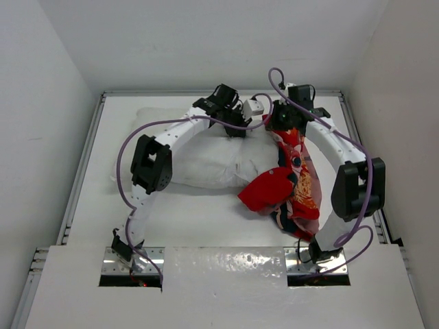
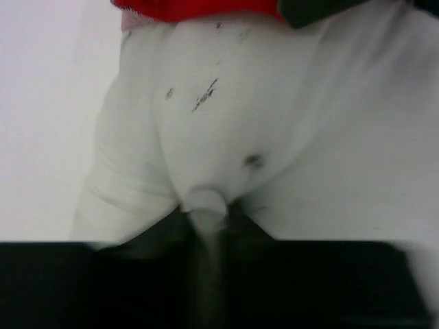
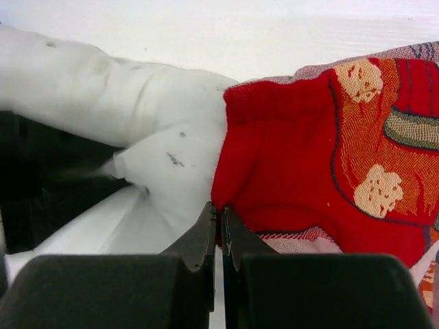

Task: Put the pillow into the pillowcase

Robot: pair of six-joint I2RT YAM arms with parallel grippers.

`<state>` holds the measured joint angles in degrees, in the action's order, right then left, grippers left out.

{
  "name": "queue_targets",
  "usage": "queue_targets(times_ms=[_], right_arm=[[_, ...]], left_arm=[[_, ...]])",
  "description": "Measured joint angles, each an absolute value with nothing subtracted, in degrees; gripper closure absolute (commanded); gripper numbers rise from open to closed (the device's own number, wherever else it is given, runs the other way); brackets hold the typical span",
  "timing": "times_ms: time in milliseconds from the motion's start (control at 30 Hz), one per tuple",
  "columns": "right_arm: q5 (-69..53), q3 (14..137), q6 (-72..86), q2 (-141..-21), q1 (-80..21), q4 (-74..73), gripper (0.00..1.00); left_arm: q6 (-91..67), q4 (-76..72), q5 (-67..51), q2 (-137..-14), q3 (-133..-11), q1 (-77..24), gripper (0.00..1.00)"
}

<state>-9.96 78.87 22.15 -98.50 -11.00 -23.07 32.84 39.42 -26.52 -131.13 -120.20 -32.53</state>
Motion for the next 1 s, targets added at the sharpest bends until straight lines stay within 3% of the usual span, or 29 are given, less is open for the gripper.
queue_targets(times_ms=[467,633,833,1000], right_arm=[[-11.68,82.5,26.57,-97.67,-11.46,-21.21,1.0],[-12.36,83.46,29.5,-97.58,-13.43,-20.47,1.0],[-11.64,82.08,33.69,-96.18,-17.1,-14.9,1.0],[-10.9,80.14,36.49,-93.84,-18.5,-11.14,1.0]], left_arm=[[34.22,39.42,-33.71,-127.28,-116.86,-33.56,1.0],[22.85,33.89,-34.41,-127.28,-116.68,-32.77,1.0],[8.73,28.47,-45.39,-127.72,-121.01,-29.1,1.0],[2.2,20.6,-51.57,-126.61,-116.2,-26.89,1.0]])
